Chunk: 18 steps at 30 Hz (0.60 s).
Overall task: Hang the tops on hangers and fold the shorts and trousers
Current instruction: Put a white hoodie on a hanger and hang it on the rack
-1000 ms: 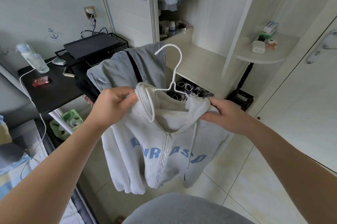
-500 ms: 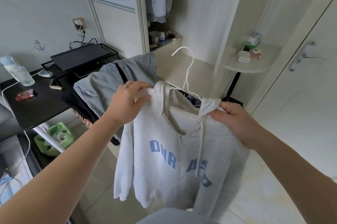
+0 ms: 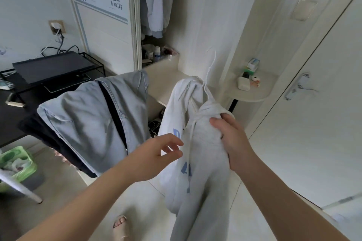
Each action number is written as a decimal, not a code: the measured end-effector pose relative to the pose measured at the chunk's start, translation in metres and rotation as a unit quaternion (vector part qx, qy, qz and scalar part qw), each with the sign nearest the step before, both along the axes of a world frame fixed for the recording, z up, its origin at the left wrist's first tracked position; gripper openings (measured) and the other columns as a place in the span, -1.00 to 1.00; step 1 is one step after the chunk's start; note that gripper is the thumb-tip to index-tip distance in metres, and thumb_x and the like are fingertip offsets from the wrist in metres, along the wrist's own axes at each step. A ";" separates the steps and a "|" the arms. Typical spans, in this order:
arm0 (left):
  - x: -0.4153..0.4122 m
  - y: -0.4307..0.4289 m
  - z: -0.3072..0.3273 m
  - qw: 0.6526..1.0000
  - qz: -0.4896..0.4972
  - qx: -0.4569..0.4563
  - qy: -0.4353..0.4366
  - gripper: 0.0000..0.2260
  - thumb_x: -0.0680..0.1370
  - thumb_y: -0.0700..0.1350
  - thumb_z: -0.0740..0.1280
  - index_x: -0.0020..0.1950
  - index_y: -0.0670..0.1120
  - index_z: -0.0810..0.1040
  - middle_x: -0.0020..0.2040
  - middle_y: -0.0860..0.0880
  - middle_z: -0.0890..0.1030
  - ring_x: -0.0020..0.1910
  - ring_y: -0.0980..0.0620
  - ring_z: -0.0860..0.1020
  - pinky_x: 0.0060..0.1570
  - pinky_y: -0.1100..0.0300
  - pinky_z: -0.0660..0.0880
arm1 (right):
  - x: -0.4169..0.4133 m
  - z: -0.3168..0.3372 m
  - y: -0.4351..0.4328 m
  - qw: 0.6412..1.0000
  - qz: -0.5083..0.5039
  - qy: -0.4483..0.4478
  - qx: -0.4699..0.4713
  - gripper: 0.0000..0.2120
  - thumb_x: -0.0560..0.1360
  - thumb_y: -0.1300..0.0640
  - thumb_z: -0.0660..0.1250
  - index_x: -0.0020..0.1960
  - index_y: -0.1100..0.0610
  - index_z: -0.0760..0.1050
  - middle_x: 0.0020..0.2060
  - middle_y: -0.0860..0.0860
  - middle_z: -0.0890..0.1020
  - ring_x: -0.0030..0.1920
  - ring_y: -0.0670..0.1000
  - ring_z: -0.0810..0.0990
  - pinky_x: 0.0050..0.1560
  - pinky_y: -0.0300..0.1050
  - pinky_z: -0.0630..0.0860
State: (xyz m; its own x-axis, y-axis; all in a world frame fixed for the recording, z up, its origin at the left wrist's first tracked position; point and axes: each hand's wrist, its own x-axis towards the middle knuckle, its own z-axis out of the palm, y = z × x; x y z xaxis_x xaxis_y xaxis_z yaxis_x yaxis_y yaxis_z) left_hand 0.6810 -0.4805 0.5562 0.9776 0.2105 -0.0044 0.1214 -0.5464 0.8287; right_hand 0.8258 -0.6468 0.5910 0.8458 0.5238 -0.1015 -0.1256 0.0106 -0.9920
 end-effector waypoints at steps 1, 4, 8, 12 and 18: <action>0.004 0.004 0.004 1.000 -0.006 -0.005 -0.002 -0.87 0.61 0.03 0.33 0.15 0.20 0.54 0.02 0.19 0.62 0.04 0.24 0.56 -0.03 0.41 0.44 | 0.005 0.002 0.012 1.000 -0.001 0.003 0.005 -0.69 0.57 0.24 0.31 -0.10 -0.13 0.72 -0.08 -0.07 0.74 -0.08 -0.08 0.72 -0.15 -0.20 0.64; 0.023 0.023 0.013 0.999 -0.025 -0.019 -0.020 -0.84 0.61 0.03 0.34 0.19 0.16 0.54 0.01 0.19 0.62 0.03 0.22 0.56 -0.03 0.38 0.45 | 0.025 0.010 0.052 1.000 -0.022 -0.013 0.009 -0.67 0.56 0.29 0.27 -0.09 -0.05 0.72 -0.10 -0.01 0.74 -0.08 0.01 0.70 -0.04 -0.03 0.61; 0.057 0.056 0.026 0.998 -0.044 -0.018 -0.031 -0.77 0.56 0.17 0.37 0.20 0.24 0.50 0.06 0.25 0.57 0.07 0.26 0.53 -0.02 0.40 0.44 | 0.057 0.030 0.107 0.994 -0.068 -0.081 -0.002 -0.74 0.54 0.30 0.26 0.13 0.09 0.62 -0.01 0.06 0.72 0.05 0.12 0.69 0.03 0.05 0.62; 0.096 0.097 0.047 0.998 -0.052 0.014 -0.035 -0.60 0.42 0.37 0.37 0.18 0.29 0.43 0.09 0.34 0.51 0.07 0.30 0.49 0.05 0.30 0.47 | 0.096 0.075 0.160 0.986 -0.098 -0.137 0.010 -0.72 0.47 0.25 0.31 0.16 0.12 0.61 0.01 0.13 0.70 0.08 0.20 0.67 0.15 0.20 0.60; 0.161 0.173 0.100 0.986 -0.027 0.130 -0.102 -0.55 0.35 0.45 0.31 0.12 0.28 0.34 0.01 0.32 0.49 0.01 0.34 0.46 -0.06 0.30 0.47 | 0.155 0.146 0.238 0.966 -0.131 -0.223 0.011 -0.51 0.30 0.00 0.30 0.21 0.09 0.58 0.02 0.11 0.69 0.05 0.16 0.67 0.18 0.25 0.59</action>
State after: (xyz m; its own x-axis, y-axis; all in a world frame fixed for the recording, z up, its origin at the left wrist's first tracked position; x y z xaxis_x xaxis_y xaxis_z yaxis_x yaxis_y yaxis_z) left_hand 0.8418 -0.3078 0.6561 0.9624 0.1271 0.2400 -0.0672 -0.7449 0.6638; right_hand 0.9809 -0.4091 0.7366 0.9064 0.2844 0.3123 0.3242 0.0056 -0.9460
